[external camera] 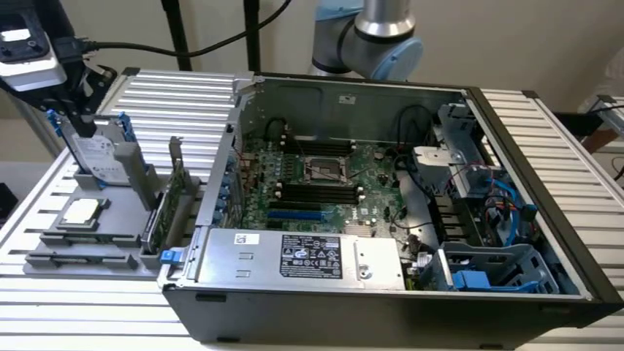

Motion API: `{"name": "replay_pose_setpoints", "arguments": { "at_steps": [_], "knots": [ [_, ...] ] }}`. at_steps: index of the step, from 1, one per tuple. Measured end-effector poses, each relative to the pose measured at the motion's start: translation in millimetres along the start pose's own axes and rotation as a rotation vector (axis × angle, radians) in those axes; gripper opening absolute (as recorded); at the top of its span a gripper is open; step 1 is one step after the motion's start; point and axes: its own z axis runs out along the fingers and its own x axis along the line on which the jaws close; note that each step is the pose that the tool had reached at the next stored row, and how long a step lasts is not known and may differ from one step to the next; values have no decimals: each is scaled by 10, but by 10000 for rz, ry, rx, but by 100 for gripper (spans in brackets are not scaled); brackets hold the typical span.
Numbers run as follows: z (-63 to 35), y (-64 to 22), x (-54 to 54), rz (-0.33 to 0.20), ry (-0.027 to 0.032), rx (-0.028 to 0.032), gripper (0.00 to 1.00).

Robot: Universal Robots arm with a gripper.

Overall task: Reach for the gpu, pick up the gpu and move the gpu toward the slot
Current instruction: 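Reach for the gpu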

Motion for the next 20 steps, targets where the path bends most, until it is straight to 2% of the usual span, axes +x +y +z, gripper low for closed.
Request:
{"name": "replay_pose_setpoints", "arguments": {
  "at_steps": [7,13,16,20],
  "knots": [
    [23,-52,-318,-1,5,6,11],
    [95,-69,-588,-1,4,85,11],
    [124,-73,-653,1,-1,135,11],
    [155,-81,-669,44,-13,185,11]
  ]
}}
